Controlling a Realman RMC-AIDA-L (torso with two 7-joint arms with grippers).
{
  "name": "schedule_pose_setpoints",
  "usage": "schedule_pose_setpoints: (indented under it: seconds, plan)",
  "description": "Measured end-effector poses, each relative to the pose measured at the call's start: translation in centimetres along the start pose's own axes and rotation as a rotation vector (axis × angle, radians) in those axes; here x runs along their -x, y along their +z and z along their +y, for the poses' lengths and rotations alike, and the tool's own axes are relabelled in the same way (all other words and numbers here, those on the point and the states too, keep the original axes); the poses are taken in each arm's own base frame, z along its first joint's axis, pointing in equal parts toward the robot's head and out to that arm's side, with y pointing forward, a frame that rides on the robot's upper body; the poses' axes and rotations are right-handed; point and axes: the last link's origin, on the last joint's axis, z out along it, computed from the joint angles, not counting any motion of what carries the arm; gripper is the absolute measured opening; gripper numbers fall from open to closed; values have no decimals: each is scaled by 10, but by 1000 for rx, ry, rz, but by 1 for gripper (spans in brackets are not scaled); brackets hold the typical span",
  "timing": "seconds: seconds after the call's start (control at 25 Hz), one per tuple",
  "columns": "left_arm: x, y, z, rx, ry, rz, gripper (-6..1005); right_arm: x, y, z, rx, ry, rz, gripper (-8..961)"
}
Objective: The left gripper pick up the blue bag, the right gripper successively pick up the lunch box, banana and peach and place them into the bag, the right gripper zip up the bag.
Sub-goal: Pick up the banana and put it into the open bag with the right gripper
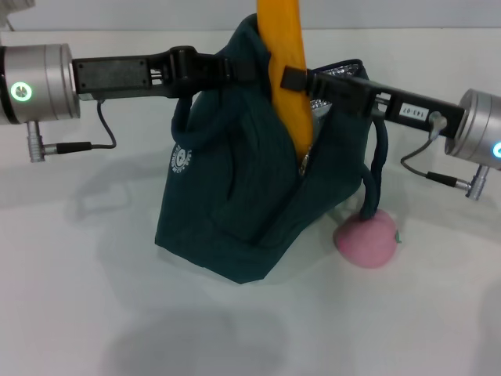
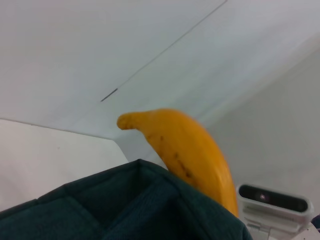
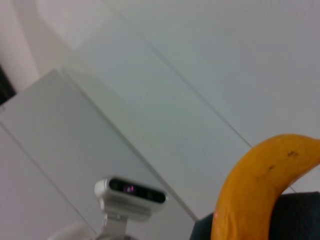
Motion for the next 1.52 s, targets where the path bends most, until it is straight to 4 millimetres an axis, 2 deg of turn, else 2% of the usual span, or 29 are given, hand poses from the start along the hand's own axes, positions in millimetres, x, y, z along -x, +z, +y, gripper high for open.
schedule_pose_setpoints:
  seconds: [0.44,0.76,1.24,1.52]
  plan:
    - [0,-2,-2,-5,-21,8,42,-13,-17,-2,-23,-107,36,486]
    - [-1,1,-2,1,-26,5,43,-19,-12,-3,-22,-145,142,497]
    - [-1,0,-3,-7,-29,10,44,-10,-6,-1,-5,-181,276,513]
    - [0,-1,-5,-12,-33,14,44,-2,-19,3,-3,-223,265,522]
